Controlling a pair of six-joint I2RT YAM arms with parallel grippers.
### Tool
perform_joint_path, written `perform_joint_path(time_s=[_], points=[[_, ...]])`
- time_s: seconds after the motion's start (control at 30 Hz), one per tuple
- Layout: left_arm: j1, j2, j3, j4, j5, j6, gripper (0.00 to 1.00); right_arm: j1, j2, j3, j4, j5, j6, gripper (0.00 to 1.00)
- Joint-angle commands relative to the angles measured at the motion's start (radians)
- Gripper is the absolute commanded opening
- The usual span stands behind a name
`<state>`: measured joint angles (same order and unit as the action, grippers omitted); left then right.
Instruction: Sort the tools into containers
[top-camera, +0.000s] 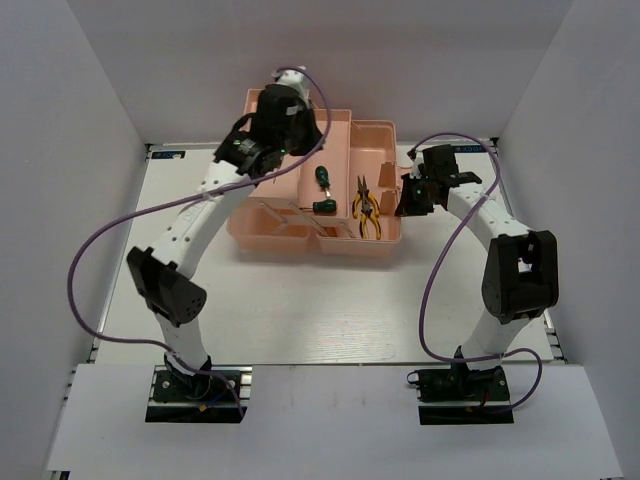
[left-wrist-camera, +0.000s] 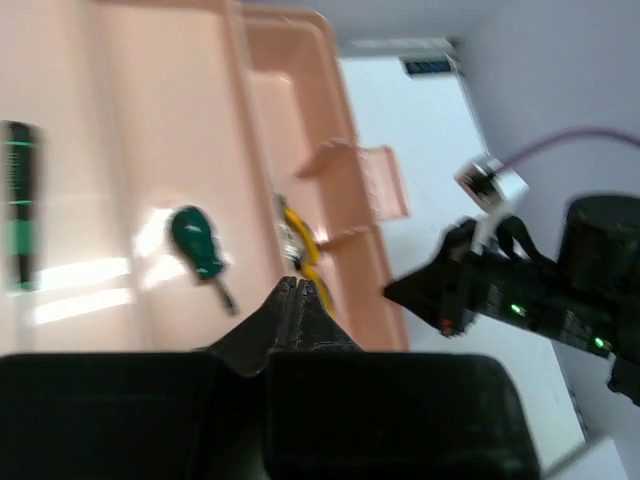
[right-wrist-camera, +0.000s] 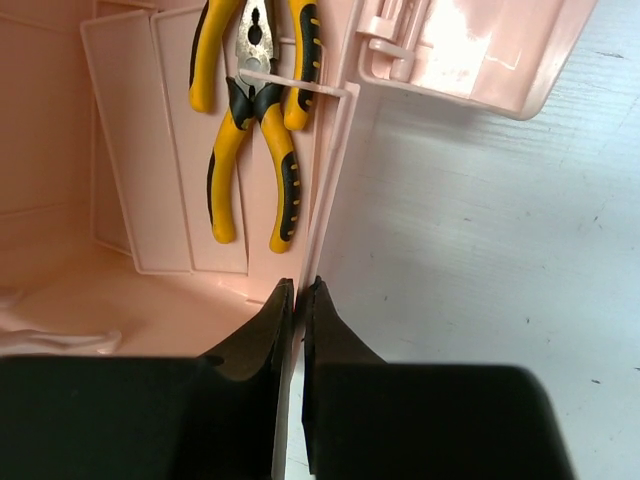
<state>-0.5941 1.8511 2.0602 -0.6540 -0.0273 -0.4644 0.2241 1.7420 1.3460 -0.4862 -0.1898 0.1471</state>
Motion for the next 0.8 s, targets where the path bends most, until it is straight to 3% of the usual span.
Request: perform_joint_path(time_s=[0.0, 0.1, 0.2, 0.23, 0.3, 0.33, 0.5, 0.63, 0.67, 0.7, 0.77], points=[[0.065, -0.191, 0.002, -0.078, -0.182, 0.029, 0.00, 0.031, 0.024, -0.024, -0.095, -0.128, -0.057, 0.00], [0.128, -0.286, -0.148, -0.104, -0.271, -0.011, 0.00, 0.032, 0.022, -0.022, -0.091, -0.138, -0.057, 0.00], [0.181, -0.389, -0.318, -0.140, -0.356, -0.098, 0.03, 0.032, 0.016, -0.025, -0.086, -0.161, -0.057, 0.26], [0.195, -0.417, -0.371, -0.141, -0.365, -0.126, 0.09, 0.031, 0.008, -0.031, -0.083, -0.166, -0.057, 0.39], [0.240, -0.507, -0.529, -0.112, -0.378, -0.193, 0.19, 0.027, -0.013, -0.034, -0.068, -0.198, -0.058, 0.49], [0.255, -0.533, -0.573, -0.111, -0.364, -0.218, 0.30, 0.023, -0.019, -0.036, -0.068, -0.206, -0.070, 0.54], [0.332, -0.605, -0.764, -0.098, -0.289, -0.308, 0.48, 0.021, -0.117, -0.039, -0.048, -0.259, -0.142, 0.62], [0.366, -0.642, -0.885, -0.098, -0.237, -0.356, 0.49, -0.005, -0.250, -0.064, -0.032, -0.374, -0.390, 0.63], [0.379, -0.664, -0.902, -0.098, -0.237, -0.356, 0.53, -0.011, -0.280, -0.100, -0.028, -0.428, -0.543, 0.65], [0.389, -0.676, -0.916, -0.107, -0.223, -0.368, 0.53, -0.009, -0.301, -0.116, -0.013, -0.460, -0.594, 0.65], [0.389, -0.711, -0.948, -0.116, -0.210, -0.369, 0.53, -0.009, -0.392, -0.169, 0.009, -0.597, -0.682, 0.72]])
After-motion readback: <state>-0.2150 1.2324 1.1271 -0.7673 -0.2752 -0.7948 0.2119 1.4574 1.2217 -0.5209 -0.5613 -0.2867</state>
